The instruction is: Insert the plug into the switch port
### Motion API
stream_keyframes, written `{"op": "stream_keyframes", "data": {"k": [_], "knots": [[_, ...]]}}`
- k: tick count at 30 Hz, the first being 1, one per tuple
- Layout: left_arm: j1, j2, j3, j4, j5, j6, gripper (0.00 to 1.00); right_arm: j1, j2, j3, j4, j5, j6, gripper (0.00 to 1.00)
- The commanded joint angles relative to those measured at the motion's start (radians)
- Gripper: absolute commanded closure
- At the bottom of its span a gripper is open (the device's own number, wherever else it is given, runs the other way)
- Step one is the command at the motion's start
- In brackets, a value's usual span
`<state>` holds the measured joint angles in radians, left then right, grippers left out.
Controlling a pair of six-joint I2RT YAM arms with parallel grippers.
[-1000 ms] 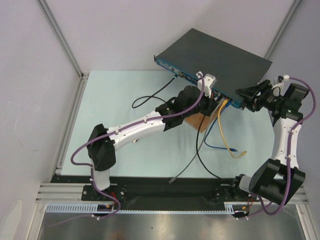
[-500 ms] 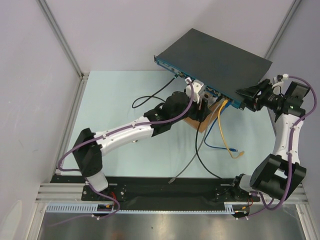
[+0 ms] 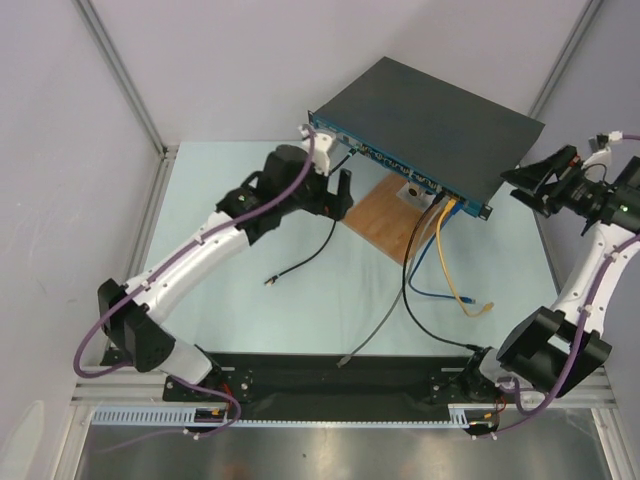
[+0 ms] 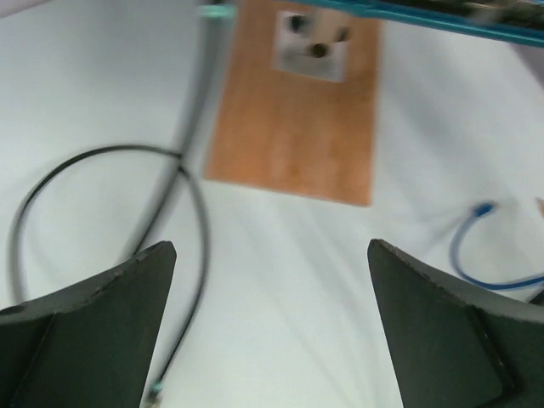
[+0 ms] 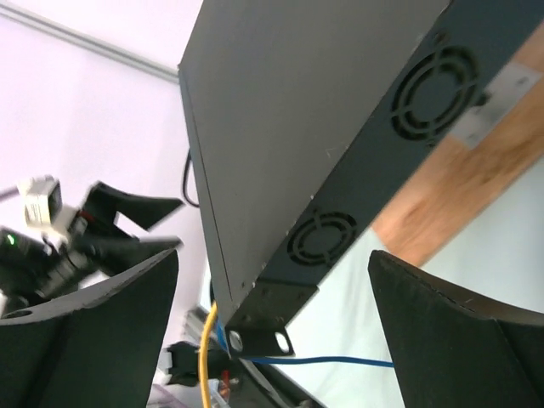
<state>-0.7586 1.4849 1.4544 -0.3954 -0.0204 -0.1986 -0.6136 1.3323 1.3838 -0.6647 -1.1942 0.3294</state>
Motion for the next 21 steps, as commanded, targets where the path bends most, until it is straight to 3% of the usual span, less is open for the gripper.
{"op": "stream_keyframes", "data": {"k": [1,4,5,7,11,18,21], "knots": [[0.128,0.015,0.119,-0.3,-0.004,0.027,0.0,-0.066,0.01,0.113,-0.159,-0.033,-0.211,0.0],[0.214,-0.007,0.152,-0.346,0.013,0.063,0.0,-0.078,0.042,0.23,-0.286,0.014,-0.298,0.0],[0.238,-0.049,0.135,-0.336,0.107,0.092,0.0,-0.069,0.063,0.26,-0.35,0.022,-0.317,0.0],[0.306,-0.081,0.138,-0.33,0.145,0.117,0.0,-0.039,0.074,0.344,-0.401,0.053,-0.363,0.0],[0.332,-0.159,0.121,-0.321,0.045,0.18,0.0,0.142,-0.005,0.382,-0.394,0.195,-0.377,0.0],[0.332,-0.327,-0.003,-0.309,-0.009,0.257,0.0,0.475,-0.165,0.353,-0.397,0.441,-0.47,0.0],[0.332,-0.377,-0.058,-0.306,-0.019,0.249,0.0,0.524,-0.196,0.296,-0.385,0.459,-0.466,0.0]]}}
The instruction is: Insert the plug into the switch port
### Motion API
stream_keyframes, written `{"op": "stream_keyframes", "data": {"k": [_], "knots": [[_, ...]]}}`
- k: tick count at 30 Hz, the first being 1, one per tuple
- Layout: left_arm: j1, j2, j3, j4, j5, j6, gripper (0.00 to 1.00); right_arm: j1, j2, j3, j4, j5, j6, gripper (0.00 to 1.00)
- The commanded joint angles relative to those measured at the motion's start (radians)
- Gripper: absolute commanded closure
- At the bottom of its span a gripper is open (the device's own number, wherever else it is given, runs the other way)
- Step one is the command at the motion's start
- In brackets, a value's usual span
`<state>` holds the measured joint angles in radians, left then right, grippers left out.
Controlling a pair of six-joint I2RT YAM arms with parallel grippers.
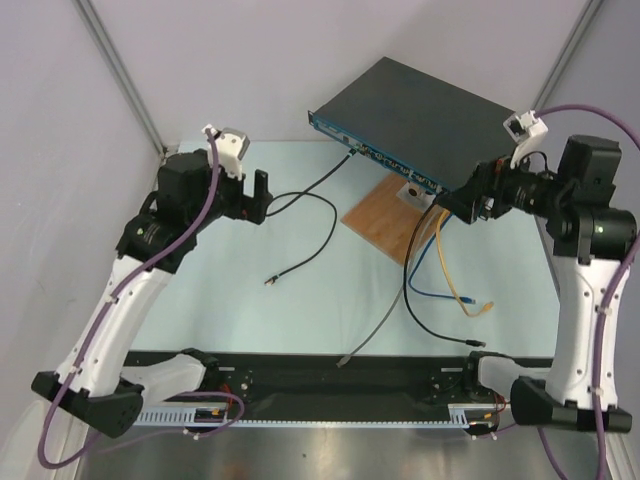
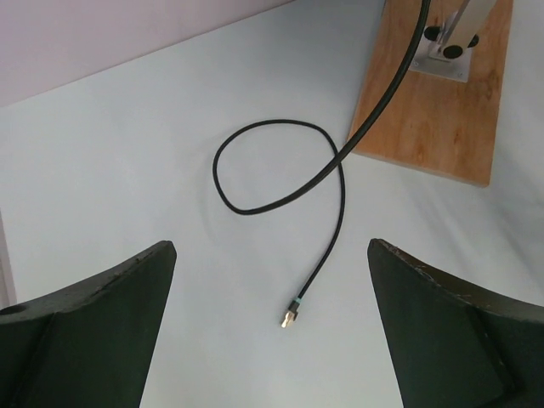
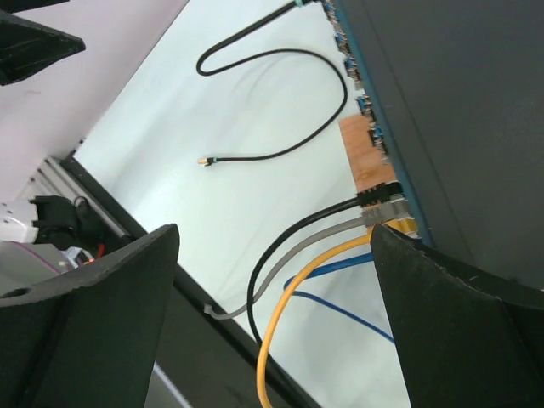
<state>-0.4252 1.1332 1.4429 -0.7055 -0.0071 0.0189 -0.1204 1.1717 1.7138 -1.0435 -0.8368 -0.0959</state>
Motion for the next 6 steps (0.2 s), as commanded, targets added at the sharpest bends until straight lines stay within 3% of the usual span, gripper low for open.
{"op": "stream_keyframes", "data": {"k": [1,6], "knots": [[-0.001,-0.035,-0.062,0.005,-0.03,0.032,0.0,0.031,-0.052,-0.051,0.006,0.099,-0.035,0.0],[0.032,-0.059,-0.039,-0.009,0.049,0.015,0.0,0.03,-0.061,-0.066,0.02,0.094,-0.022,0.0]]}}
